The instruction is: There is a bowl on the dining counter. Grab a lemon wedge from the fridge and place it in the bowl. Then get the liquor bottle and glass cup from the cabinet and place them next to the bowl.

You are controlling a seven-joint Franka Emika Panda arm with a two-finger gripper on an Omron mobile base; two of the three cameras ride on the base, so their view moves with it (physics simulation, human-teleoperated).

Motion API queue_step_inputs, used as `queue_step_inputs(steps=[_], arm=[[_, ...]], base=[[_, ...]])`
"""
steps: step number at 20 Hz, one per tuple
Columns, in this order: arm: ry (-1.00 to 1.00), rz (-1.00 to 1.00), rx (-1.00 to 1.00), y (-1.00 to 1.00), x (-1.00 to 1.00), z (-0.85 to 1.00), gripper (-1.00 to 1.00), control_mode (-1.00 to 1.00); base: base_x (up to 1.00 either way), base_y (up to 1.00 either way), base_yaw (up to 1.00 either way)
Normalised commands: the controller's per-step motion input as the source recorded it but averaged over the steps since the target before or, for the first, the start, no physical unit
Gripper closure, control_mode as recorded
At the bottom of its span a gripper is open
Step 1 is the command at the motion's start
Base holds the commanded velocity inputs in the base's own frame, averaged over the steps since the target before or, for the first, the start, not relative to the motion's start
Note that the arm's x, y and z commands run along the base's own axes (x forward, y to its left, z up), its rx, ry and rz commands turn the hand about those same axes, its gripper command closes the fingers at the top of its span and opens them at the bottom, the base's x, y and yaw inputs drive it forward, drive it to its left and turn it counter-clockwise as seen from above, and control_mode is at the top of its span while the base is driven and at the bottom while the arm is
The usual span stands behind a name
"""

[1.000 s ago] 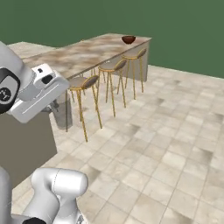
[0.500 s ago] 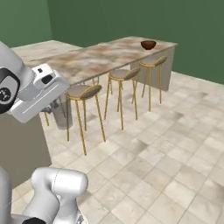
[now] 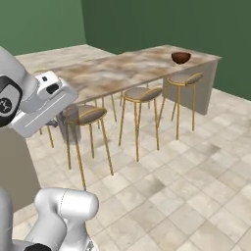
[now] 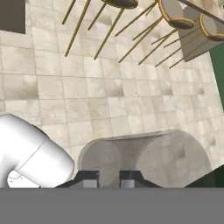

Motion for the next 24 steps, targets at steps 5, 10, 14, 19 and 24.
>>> queue_step_inputs(steps=[5, 10, 14, 19, 24], arm=[[0.0, 0.0, 0.0, 0.0, 0.0, 0.0, 1.0, 1.0], [0.0, 0.0, 0.0, 0.0, 0.0, 0.0, 1.0, 1.0], [0.0, 0.0, 0.0, 0.0, 0.0, 0.0, 1.0, 1.0], [0.0, 0.0, 0.0, 0.0, 0.0, 0.0, 1.0, 1.0], [0.0, 0.0, 0.0, 0.0, 0.0, 0.0, 1.0, 1.0]], base=[[0.98, -1.0, 0.29], [0.95, -1.0, 0.3], [0.89, -1.0, 0.3], [0.82, -1.0, 0.29], [0.84, -1.0, 0.28]])
